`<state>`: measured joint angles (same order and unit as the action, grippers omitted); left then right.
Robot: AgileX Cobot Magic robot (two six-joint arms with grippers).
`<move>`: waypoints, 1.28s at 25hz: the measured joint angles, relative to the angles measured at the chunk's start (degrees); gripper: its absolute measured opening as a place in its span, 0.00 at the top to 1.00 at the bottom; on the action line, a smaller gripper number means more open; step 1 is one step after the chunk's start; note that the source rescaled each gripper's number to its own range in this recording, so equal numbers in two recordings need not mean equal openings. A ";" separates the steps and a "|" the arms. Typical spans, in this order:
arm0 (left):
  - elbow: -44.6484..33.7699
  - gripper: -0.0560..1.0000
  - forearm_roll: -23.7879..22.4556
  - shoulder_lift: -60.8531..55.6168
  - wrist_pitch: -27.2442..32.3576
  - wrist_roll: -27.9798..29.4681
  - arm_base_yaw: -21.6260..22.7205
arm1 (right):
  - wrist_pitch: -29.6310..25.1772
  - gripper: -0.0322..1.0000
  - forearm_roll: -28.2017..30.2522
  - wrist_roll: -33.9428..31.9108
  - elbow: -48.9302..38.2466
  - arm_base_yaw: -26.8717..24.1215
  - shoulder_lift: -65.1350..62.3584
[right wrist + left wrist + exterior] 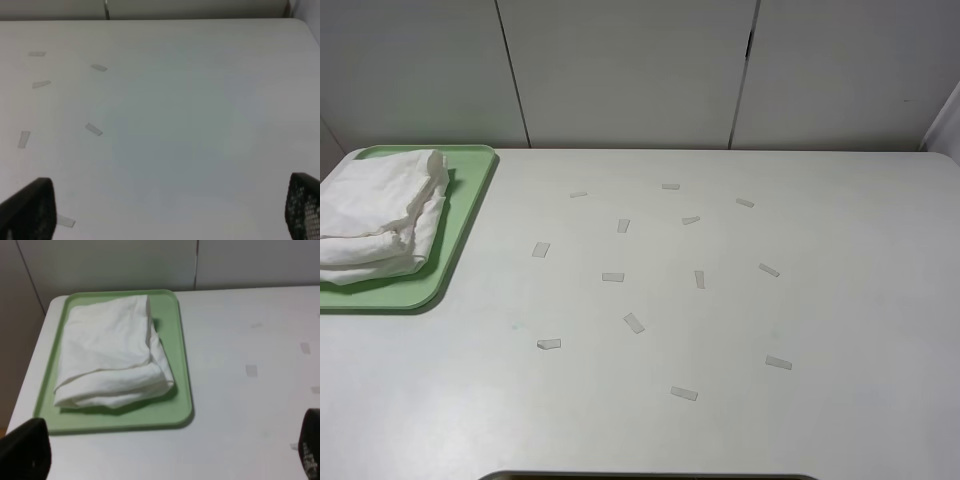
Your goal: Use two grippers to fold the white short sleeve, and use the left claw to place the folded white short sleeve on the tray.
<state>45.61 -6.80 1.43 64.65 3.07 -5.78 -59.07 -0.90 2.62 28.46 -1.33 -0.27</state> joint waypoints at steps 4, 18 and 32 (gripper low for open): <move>-0.22 0.00 -2.01 -1.74 1.91 0.65 0.00 | 0.00 0.00 0.00 0.00 0.00 0.00 0.00; -14.85 0.00 1.09 -1.92 1.77 0.82 0.00 | 0.00 0.00 0.00 0.04 0.00 0.00 0.00; -17.53 0.00 2.87 -1.99 -3.47 0.84 0.00 | 0.00 0.00 0.00 0.04 0.00 0.00 0.00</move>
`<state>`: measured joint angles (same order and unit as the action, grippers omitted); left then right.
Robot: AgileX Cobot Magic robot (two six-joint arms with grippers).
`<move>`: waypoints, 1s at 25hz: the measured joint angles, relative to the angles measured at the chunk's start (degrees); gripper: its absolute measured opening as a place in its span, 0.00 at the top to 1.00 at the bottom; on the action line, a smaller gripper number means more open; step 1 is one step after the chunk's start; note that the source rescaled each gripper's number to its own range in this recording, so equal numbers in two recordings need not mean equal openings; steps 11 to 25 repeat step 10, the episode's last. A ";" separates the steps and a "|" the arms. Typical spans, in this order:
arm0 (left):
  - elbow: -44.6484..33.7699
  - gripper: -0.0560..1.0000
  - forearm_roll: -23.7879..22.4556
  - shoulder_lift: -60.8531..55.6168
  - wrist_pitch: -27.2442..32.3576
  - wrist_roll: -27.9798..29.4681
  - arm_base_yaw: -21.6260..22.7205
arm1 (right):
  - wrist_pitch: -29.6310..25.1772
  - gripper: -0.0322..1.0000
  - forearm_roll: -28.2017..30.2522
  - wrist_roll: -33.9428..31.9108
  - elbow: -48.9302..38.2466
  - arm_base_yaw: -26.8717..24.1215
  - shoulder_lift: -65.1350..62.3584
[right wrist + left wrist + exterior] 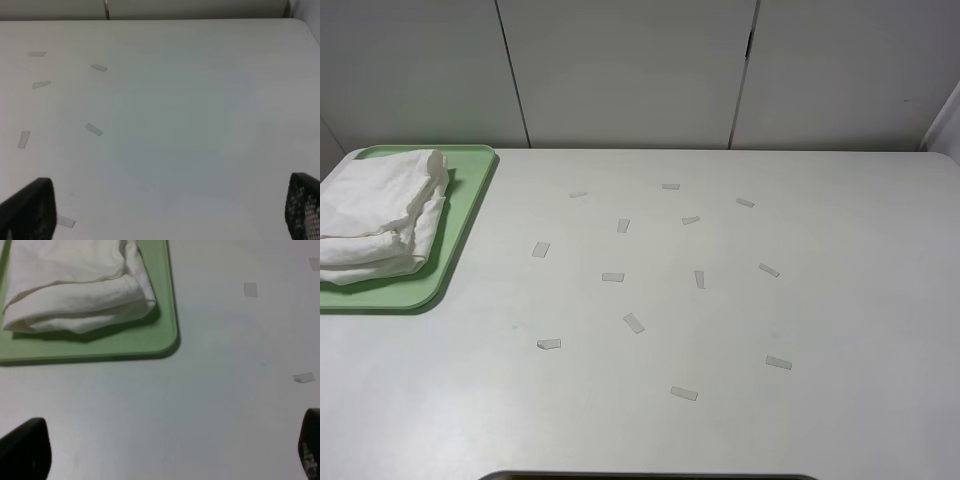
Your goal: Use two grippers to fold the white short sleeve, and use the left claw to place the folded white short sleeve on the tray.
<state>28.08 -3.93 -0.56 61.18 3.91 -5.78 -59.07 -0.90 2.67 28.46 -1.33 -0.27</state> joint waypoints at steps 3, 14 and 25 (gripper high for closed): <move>0.00 0.00 0.00 0.00 0.00 -0.46 0.00 | 0.00 0.00 0.00 0.00 0.00 0.00 0.00; 0.00 0.00 0.00 0.00 0.00 -0.50 0.00 | 0.00 0.00 0.00 0.00 0.00 0.00 0.00; 0.00 0.00 0.00 0.00 0.00 -0.50 0.00 | 0.00 0.00 0.00 0.00 0.00 0.00 0.00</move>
